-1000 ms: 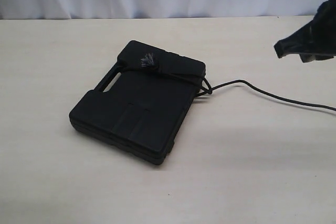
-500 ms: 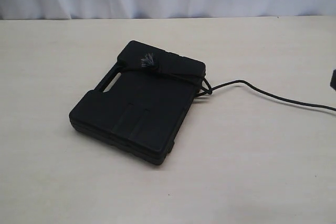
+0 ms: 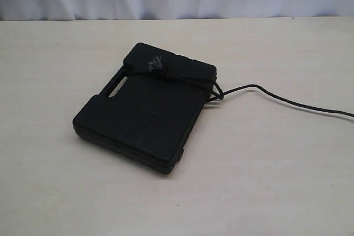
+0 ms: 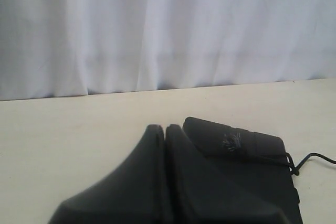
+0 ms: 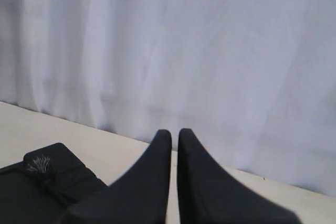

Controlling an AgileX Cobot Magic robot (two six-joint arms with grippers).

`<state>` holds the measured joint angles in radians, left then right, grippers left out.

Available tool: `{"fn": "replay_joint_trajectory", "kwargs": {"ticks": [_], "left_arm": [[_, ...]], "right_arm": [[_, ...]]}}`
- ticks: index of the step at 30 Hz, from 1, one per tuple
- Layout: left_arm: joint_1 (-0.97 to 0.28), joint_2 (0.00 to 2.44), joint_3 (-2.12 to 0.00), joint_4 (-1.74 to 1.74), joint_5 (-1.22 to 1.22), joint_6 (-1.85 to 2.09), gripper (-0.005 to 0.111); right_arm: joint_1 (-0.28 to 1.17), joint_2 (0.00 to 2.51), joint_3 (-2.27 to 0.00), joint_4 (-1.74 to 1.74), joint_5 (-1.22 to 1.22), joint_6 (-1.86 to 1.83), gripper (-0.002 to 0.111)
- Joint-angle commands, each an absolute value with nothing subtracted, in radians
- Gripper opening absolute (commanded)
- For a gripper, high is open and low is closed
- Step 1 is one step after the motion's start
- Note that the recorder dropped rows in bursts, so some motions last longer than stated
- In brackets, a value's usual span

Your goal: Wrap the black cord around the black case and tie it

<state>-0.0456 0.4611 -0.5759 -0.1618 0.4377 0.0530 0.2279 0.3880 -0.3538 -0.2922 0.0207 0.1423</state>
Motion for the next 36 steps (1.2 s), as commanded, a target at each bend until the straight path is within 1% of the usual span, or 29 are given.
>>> {"fn": "replay_joint_trajectory", "kwargs": {"ticks": [1, 5, 8, 9, 11, 13, 18, 28, 33, 36], "left_arm": [[-0.048, 0.458, -0.573, -0.169, 0.420, 0.049, 0.000], [-0.048, 0.458, -0.573, -0.169, 0.420, 0.049, 0.000], [-0.048, 0.458, -0.573, -0.169, 0.420, 0.049, 0.000], [-0.048, 0.458, -0.573, -0.169, 0.420, 0.049, 0.000], [-0.048, 0.458, -0.573, -0.169, 0.420, 0.049, 0.000], [-0.048, 0.458, -0.573, -0.169, 0.420, 0.049, 0.000], [-0.048, 0.455, -0.573, -0.169, 0.425, 0.049, 0.000], [-0.048, 0.453, -0.573, -0.169, 0.425, 0.049, 0.000], [-0.048, 0.453, -0.573, -0.169, 0.428, 0.051, 0.000], [-0.048, 0.453, -0.573, -0.169, 0.428, 0.051, 0.000]], "right_arm": [[0.233, 0.314, -0.273, -0.300, -0.036, 0.144, 0.004], [0.233, 0.226, -0.139, -0.300, -0.059, 0.144, 0.004], [0.230, 0.146, -0.009, -0.242, -0.160, 0.147, 0.004], [0.219, 0.117, 0.000, -0.211, -0.206, 0.147, 0.004], [0.183, 0.053, 0.000, -0.100, -0.041, 0.168, 0.004], [0.130, 0.000, 0.000, -0.057, 0.006, 0.164, 0.004], [0.040, 0.000, 0.000, -0.058, 0.172, 0.169, 0.004], [0.034, 0.000, 0.000, -0.127, 0.240, 0.169, 0.004], [0.034, 0.000, 0.000, -0.147, 0.337, 0.169, 0.004], [0.034, 0.000, 0.000, -0.154, 0.337, 0.169, 0.004]]}}
